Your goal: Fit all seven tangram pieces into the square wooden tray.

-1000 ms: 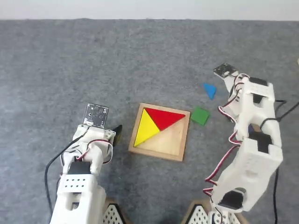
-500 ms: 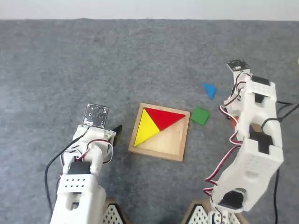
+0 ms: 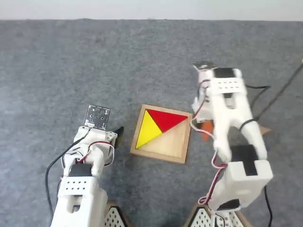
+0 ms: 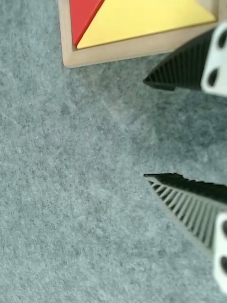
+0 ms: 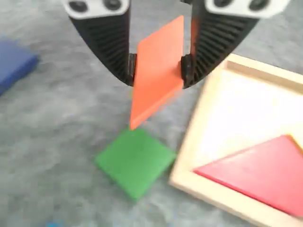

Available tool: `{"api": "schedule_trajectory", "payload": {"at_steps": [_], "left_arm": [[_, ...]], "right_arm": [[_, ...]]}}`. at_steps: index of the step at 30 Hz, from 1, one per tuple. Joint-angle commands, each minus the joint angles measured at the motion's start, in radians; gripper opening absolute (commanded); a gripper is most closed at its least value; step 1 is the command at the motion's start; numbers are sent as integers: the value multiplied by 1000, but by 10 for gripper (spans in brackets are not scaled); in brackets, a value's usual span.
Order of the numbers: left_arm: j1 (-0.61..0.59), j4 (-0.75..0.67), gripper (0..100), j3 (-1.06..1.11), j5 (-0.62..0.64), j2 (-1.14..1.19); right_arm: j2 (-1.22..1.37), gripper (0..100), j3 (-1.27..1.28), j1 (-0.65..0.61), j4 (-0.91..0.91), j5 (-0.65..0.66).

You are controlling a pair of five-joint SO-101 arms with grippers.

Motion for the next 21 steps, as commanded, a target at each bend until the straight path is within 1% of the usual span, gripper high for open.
{"api": "schedule_trajectory", "payload": {"at_steps": [1,5,9,14,21], "left_arm": [[3,-23,280,-7,-9,-18],[3,-23,280,-7,-9,-18],[3,-23,280,-7,-9,-18],[3,-23,280,-7,-9,-18],[3,-23,280,-7,-9,-18]], "right_arm": [[-77,6,38,-130,-45,-219],[-68,8,84,-243,-93,-442],[-67,35,117,-252,-173,-592],[-67,44,120,-275,-189,-732],[-65,46,123,-357,-226,-832]]}}
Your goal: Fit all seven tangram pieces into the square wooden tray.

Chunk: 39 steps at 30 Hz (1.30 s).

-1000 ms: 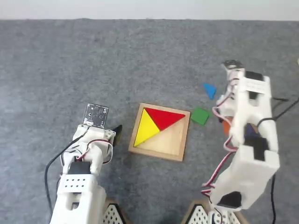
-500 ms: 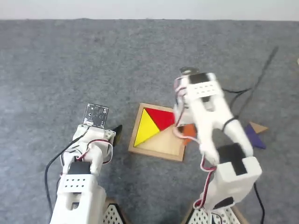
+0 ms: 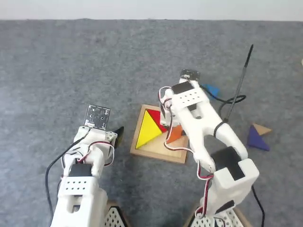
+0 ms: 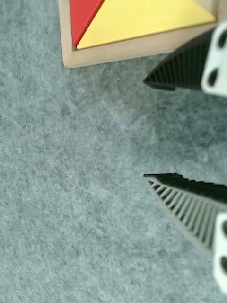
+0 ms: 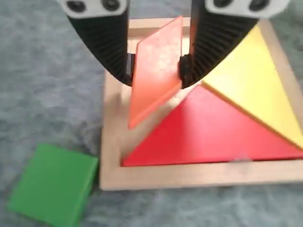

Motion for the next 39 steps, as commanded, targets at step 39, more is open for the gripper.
{"api": "schedule_trajectory", "payload": {"at_steps": [39], "left_arm": [[3,-23,280,-7,-9,-18]], "right_arm": [[62,231,28,47,-79,0]]}}
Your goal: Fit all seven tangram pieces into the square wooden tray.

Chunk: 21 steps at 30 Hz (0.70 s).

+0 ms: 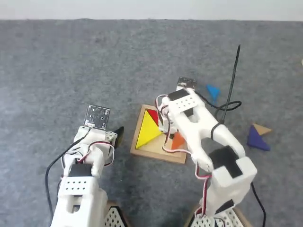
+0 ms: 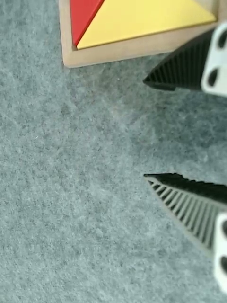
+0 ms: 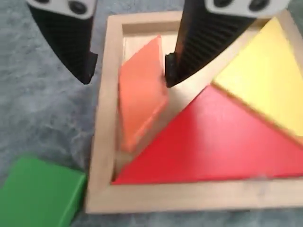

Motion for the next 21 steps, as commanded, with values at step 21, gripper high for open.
{"api": "schedule_trajectory", "payload": {"at_steps": [21], "left_arm": [[2,-23,280,-7,-9,-18]], "right_arm": [[189,171,-325,90,67,149]]}}
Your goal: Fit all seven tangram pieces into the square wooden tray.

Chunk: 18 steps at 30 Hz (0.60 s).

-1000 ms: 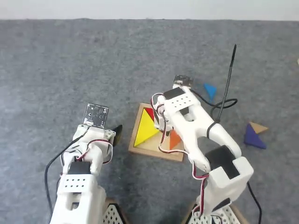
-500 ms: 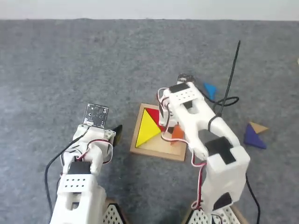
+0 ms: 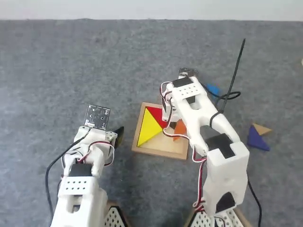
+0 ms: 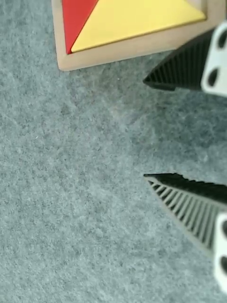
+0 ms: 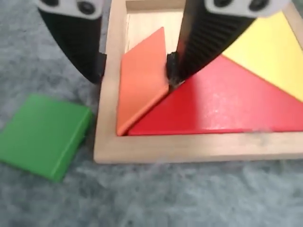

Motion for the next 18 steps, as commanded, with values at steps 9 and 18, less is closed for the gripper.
{"api": "schedule_trajectory", "payload": {"at_steps": [9,18], "left_arm": [[2,-23,280,-5,-9,-18],[2,-23,280,-5,-9,-18]], "right_arm": [[-147,171,-61,12,38,58],[-274,171,-60,13,130,130]]}}
